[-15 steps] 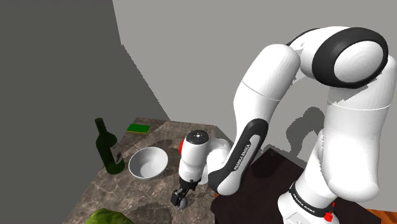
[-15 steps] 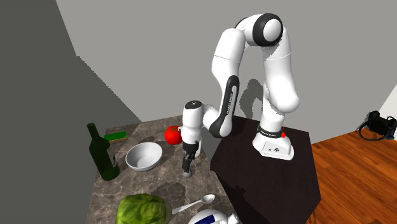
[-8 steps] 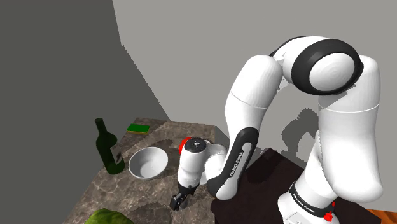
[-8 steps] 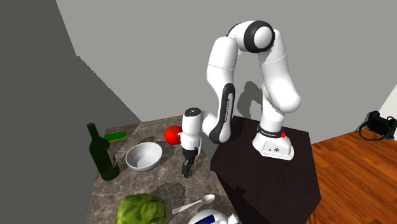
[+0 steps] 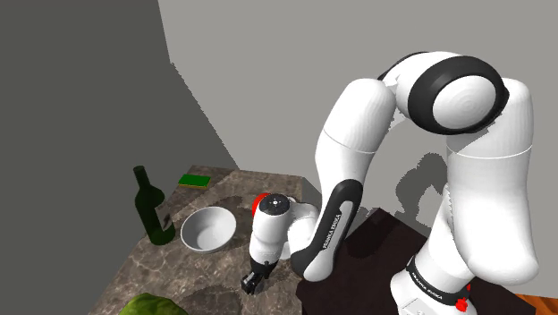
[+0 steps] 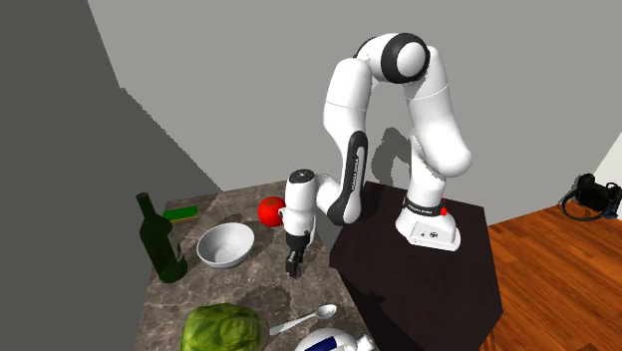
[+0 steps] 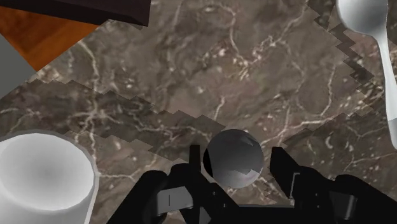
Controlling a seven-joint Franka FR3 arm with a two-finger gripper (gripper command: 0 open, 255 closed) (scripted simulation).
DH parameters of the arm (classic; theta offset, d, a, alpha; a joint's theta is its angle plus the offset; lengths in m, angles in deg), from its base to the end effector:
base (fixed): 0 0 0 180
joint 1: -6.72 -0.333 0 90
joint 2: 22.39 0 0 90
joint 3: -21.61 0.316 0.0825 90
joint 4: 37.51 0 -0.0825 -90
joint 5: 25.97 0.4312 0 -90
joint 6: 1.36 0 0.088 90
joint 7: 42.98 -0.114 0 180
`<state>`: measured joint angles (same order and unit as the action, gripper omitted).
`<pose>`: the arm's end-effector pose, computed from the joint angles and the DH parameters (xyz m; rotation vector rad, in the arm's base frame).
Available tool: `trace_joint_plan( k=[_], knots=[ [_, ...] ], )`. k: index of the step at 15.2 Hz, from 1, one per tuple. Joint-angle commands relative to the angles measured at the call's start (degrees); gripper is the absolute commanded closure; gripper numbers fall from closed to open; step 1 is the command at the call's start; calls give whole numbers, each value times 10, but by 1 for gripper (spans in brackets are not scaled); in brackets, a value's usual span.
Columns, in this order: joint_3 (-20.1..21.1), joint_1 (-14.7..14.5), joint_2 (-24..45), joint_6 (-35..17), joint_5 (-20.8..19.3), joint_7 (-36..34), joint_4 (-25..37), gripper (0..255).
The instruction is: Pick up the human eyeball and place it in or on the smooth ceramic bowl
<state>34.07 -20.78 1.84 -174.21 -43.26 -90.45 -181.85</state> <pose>0.3353 0.3274 0.0803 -3.0399 -0.2196 -0.0670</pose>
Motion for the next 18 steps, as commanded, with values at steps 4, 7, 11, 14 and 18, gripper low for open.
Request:
trace_joint_plan(
  k=[4, 7, 11, 14, 18],
  knots=[
    [0, 1, 0, 1, 0, 0, 1, 255],
    [1, 2, 0, 0, 0, 1, 0, 255],
    [17, 15, -18, 14, 9, 7, -6, 255],
    [43, 37, -45, 35, 26, 20, -13, 255],
    [59, 50, -62, 46, 38, 29, -18, 255]
  ],
)
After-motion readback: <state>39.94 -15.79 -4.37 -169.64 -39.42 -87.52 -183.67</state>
